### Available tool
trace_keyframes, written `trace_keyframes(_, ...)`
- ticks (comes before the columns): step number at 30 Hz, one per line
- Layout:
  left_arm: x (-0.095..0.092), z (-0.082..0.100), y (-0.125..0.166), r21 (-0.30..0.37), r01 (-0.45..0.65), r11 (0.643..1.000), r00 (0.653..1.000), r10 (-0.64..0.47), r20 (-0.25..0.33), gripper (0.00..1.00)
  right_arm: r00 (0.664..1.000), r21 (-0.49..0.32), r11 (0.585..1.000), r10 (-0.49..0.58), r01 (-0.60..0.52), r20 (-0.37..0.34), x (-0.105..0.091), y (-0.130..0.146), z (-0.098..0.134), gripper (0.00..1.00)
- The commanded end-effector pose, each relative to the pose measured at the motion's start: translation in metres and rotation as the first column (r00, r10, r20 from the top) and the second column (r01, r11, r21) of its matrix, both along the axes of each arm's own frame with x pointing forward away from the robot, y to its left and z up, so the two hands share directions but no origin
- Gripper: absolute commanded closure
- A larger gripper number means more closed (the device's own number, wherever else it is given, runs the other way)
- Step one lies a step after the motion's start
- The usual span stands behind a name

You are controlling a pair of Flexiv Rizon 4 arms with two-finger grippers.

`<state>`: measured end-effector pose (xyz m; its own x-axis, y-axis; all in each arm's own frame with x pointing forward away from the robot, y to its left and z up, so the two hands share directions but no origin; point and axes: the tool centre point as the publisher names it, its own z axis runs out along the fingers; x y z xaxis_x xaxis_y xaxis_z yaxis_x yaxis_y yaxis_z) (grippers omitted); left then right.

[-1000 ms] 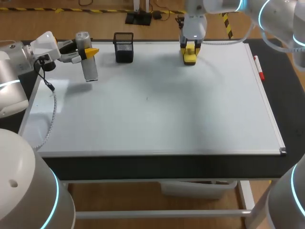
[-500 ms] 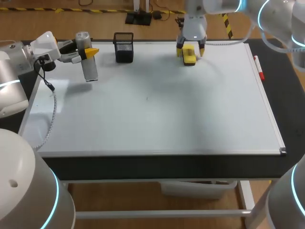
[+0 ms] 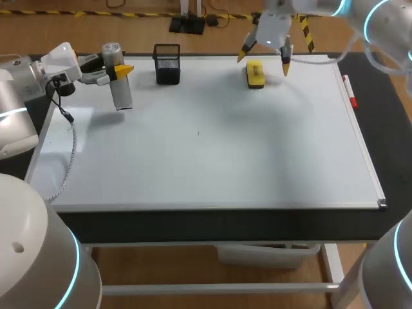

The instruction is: Pick up the inspection probe, press it on each red-marked spot on the whiteboard one by one, put down the probe, pick up the eraser, and wipe off all the red marks.

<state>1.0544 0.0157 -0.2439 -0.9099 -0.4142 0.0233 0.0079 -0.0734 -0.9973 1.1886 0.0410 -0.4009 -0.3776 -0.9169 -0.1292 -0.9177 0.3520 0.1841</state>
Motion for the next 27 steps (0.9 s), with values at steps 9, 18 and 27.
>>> trace_keyframes(9, 0.0, 0.0, -0.001, -0.001, -0.002, 1.0, 1.0, 0.002, 0.002, 1.0, 0.972, 0.094, 0.97, -0.229, 0.224, 0.044, -0.026, -0.018, 0.055, 0.0)
trace_keyframes(18, 0.0, 0.0, -0.001, -0.001, -0.002, 1.0, 1.0, 0.002, 0.002, 1.0, 0.945, 0.136, 0.936, -0.328, 0.325, 0.002, -0.031, -0.026, 0.077, 0.0)
trace_keyframes(27, 0.0, 0.0, -0.001, -0.001, -0.002, 1.0, 1.0, 0.002, 0.002, 1.0, 0.862, 0.032, 0.873, -0.472, 0.486, -0.186, -0.032, -0.041, 0.095, 0.0)
